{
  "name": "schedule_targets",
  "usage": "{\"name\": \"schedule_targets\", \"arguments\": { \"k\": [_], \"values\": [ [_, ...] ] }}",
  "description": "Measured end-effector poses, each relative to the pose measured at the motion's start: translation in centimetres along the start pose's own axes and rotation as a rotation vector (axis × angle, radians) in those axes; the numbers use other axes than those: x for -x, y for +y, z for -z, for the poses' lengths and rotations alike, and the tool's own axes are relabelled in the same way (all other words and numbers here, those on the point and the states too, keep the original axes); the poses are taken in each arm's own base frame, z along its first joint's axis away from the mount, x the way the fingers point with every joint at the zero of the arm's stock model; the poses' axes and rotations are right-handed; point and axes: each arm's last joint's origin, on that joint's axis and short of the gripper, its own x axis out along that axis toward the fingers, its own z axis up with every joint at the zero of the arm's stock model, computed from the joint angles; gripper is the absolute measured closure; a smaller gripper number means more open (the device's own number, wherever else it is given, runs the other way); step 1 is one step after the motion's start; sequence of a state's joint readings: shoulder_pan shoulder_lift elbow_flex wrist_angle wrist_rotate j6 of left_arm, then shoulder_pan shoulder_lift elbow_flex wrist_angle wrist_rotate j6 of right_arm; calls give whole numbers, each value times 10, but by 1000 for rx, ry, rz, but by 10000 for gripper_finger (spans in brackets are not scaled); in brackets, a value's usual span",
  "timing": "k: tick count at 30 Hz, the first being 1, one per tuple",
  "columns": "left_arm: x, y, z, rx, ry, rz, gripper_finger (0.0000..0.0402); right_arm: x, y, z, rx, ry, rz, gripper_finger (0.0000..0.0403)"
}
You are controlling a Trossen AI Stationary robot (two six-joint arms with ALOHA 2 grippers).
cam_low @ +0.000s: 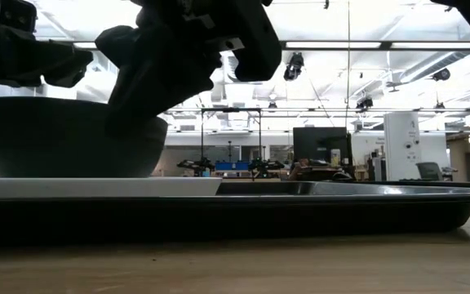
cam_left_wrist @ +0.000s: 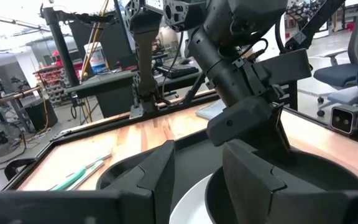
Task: Set up tray
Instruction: Put the black bowl on the white plate
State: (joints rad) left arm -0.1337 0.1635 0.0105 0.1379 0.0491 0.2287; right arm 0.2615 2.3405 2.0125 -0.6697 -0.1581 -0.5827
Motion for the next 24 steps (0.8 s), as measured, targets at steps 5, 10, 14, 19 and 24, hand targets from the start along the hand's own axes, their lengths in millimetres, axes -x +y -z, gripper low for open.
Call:
{"name": "schedule_targets", "arguments": {
  "k": [5,10,14,19,24],
  "values": [
    [0,0,0,0,0,0,285,1,0,-1,-8,1,-1,311],
    [0,0,0,0,0,0,285,5,-2,-5,-28,-16,10,276],
    [0,0,0,0,0,1,285,5,-2,-5,-35,-14,9,252],
    [0,0,0,0,0,0,285,5,-2,-5,-50,-14,8,228],
    [0,0,0,0,0,0,285,7,-2,-4,-53,4,-2,212]
  ]
}}
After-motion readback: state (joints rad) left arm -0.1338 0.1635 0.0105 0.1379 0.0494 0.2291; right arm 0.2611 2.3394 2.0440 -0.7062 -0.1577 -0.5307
